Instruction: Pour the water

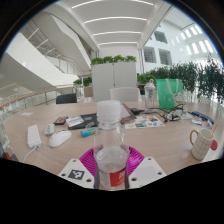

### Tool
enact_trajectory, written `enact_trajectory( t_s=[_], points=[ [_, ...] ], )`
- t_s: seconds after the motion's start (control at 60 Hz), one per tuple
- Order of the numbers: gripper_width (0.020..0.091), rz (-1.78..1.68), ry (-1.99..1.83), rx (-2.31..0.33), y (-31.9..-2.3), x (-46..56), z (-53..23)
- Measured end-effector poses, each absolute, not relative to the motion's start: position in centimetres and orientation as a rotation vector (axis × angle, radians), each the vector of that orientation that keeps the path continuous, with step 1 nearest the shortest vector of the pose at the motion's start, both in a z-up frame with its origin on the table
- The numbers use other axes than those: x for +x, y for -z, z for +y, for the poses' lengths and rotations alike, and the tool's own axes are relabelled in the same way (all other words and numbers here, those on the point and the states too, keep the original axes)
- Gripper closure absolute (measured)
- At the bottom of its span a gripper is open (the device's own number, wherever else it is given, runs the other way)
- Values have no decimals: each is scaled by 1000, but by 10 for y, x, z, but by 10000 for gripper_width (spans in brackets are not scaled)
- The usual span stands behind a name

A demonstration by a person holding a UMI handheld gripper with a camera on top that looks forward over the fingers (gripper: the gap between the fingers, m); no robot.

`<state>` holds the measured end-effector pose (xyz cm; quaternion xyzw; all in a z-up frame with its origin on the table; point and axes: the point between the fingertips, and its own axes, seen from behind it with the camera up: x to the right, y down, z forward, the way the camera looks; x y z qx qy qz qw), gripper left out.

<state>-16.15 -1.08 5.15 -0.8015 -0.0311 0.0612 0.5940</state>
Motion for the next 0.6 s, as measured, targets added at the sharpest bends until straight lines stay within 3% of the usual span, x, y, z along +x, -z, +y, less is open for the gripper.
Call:
enact_trajectory(
  t_s=[0.067, 0.2, 0.217, 0.283, 0.333, 0.35, 0.417, 0.433, 0.483, 0.6],
  points=[
    [769, -58, -190, -1896, -61, -155, -8],
    [767, 142, -365, -1829, -132, -103, 15],
    [792, 192, -394, -1823, -143, -95, 19],
    [769, 421, -550, -1802, -162, -52, 29],
    [800, 603, -716, -1776, -157, -22, 35],
    [770, 675, -773, -1770, -160, -15, 32],
    [771, 925, -1008, -1725, -147, 7, 31],
    [799, 993, -1053, -1709, -141, 7, 35],
    [771, 1145, -1222, -1649, -135, 6, 33],
    [770, 1471, -1727, -1293, -157, 19, 31]
  ],
)
